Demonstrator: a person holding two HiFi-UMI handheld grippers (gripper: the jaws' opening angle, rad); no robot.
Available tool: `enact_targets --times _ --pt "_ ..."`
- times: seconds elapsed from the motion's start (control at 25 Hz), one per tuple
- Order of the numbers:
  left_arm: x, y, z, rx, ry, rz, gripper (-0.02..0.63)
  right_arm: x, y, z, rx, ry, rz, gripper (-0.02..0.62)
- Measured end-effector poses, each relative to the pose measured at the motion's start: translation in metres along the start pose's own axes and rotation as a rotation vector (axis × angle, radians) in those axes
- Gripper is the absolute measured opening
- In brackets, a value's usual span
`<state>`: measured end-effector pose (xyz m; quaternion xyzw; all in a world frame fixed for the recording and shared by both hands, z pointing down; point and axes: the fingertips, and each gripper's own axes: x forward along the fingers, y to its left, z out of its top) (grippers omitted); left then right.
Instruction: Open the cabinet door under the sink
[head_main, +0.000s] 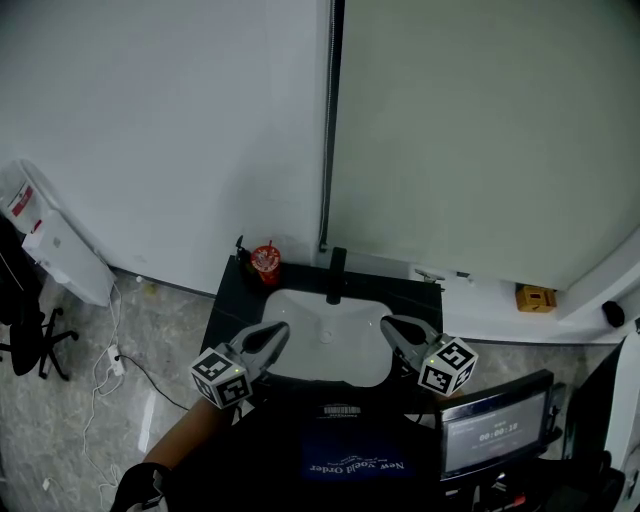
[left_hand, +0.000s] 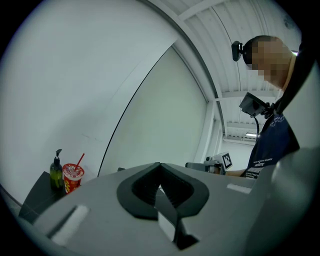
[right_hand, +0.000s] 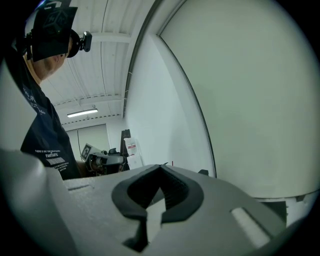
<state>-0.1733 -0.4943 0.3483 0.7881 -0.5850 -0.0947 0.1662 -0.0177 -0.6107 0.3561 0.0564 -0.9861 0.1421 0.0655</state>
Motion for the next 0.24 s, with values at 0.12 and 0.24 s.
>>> enact_targets --times 0.12,0.24 --pt "0.0025 0.0003 0.0012 0.007 -0.003 -0.004 -0.002 0.0004 -0.0013 0.0037 -0.001 -0.004 -0.004 0.000" --pt "0.0042 -0.0005 0.0014 0.013 -0.005 -0.009 -0.002 0.0012 -0.0014 0.0063 -0.010 -0.006 -0.003 0.000"
